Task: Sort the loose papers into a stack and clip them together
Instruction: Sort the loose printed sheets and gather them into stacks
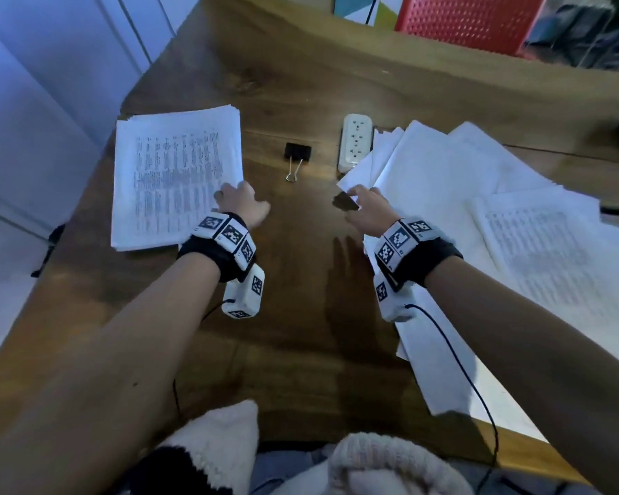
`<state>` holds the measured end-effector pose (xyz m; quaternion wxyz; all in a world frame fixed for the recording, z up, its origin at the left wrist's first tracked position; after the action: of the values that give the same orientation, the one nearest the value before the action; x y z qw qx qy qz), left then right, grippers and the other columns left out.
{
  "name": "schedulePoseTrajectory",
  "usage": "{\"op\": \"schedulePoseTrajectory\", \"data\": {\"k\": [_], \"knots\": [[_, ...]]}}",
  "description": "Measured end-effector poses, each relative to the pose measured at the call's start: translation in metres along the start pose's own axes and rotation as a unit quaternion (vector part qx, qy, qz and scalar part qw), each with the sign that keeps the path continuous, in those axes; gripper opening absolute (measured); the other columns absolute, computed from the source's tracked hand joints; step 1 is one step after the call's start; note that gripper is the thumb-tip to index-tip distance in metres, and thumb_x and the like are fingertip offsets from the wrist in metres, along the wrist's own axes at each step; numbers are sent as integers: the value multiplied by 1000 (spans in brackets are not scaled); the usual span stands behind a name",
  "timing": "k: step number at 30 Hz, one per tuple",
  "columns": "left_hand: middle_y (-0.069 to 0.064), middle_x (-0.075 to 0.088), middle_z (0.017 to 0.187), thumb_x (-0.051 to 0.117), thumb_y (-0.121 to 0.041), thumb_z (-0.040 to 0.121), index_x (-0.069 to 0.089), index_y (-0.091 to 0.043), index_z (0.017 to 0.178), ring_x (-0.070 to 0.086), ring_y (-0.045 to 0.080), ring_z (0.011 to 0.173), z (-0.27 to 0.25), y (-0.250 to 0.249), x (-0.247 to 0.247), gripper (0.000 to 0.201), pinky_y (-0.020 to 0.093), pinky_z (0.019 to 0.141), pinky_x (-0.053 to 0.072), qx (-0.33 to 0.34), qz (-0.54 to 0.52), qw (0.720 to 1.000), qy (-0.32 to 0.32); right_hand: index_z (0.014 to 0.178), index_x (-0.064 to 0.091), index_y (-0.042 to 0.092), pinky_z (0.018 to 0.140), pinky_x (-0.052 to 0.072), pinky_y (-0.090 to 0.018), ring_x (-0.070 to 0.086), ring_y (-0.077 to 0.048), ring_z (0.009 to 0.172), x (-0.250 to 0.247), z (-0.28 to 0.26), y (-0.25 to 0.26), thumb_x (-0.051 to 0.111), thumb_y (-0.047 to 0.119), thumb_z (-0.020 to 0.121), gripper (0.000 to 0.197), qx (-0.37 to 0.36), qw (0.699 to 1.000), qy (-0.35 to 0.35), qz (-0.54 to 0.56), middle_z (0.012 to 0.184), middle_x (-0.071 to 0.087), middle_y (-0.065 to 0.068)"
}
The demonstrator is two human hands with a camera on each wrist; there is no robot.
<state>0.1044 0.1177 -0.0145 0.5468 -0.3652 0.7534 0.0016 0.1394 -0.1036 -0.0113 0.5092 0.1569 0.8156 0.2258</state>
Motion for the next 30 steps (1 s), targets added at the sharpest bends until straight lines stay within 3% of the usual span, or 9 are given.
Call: {"op": "schedulePoseTrajectory", "data": {"k": [5, 10, 14, 17, 19, 21, 25, 27, 30], "knots": [[6, 59, 96, 51, -16, 88, 62, -13, 92, 55, 26, 95, -45, -91, 73, 13, 32, 84, 44, 106, -46, 991, 67, 131, 40, 9, 103, 36, -39, 44, -35, 122, -47, -29, -119, 50, 16, 88, 45, 81, 995, -31, -38, 135, 37, -16], [18, 61, 98, 51, -17, 88, 58, -2, 76, 59, 31, 97, -59, -117, 151, 21, 33, 77, 43, 22, -157, 978, 134, 133, 31, 15, 102, 31, -50, 32, -37, 127, -71, -61, -219, 61, 29, 79, 63, 202, 968, -62, -135, 140, 30, -14], [19, 33, 143, 58, -36, 86, 43, 0, 133, 36, 34, 129, -58, -112, 173, 61, 39, 100, 36, -127, -219, 962, 103, 136, 23, 19, 101, 32, -54, 28, -38, 129, -73, -70, -254, 68, 38, 69, 83, 199, 969, -60, -136, 141, 25, -13], [19, 42, 142, 61, -35, 83, 46, -4, 133, 45, 36, 128, -49, -130, 174, 61, 44, 105, 42, -109, -287, 945, 115, 131, 28, 15, 99, 37, -51, 32, -39, 124, -78, -64, -258, 65, 18, 70, 71, 168, 968, -86, -163, 134, 33, -16], [19, 60, 125, 55, -26, 92, 56, -8, 120, 60, 30, 116, -46, -145, 173, 33, 36, 97, 50, -90, -344, 924, 138, 128, 32, 10, 98, 40, -49, 36, -39, 121, -81, -58, -259, 63, 10, 74, 62, 143, 967, -97, -188, 130, 37, -17], [16, 71, 86, 54, -21, 94, 59, -9, 95, 70, 23, 78, -49, -160, 175, 13, 20, 66, 57, -85, -377, 906, 174, 124, 37, 4, 99, 37, -42, 41, -36, 118, -82, -53, -262, 62, 8, 78, 53, 113, 964, -96, -218, 127, 42, -16], [19, 63, 115, 82, -35, 44, 59, 5, 113, 62, 35, 104, -18, -157, 202, 83, 45, 96, 49, -90, -368, 911, 165, 107, 52, -6, 91, 40, -36, 51, -34, 109, -99, -52, -260, 49, -5, 83, 24, 97, 979, -139, -115, 117, 51, -22], [20, 63, 101, 74, -20, 59, 57, 4, 94, 60, 33, 95, -21, -159, 206, 45, 42, 92, 49, -86, -359, 918, 146, 77, 54, -3, 75, 37, -33, 54, -33, 99, -98, -52, -246, 47, -6, 82, 10, 77, 988, -126, -48, 104, 55, -27], [13, 56, 87, 54, 2, 83, 53, 0, 83, 50, 25, 85, -37, -167, 185, 3, 30, 72, 39, -76, -331, 937, 83, 55, 29, 16, 63, 23, -25, 42, -23, 78, -74, -58, -214, 47, -6, 78, 36, 27, 996, -80, 15, 82, 45, -18]]}}
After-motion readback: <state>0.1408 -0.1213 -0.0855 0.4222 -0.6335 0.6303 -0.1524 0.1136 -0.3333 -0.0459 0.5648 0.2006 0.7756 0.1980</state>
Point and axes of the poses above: each hand's wrist, its own z-axis towards the middle knuckle, its own x-axis out of the palm, y = z × x, the point moved 9 cm from there along z, towards the middle knuckle
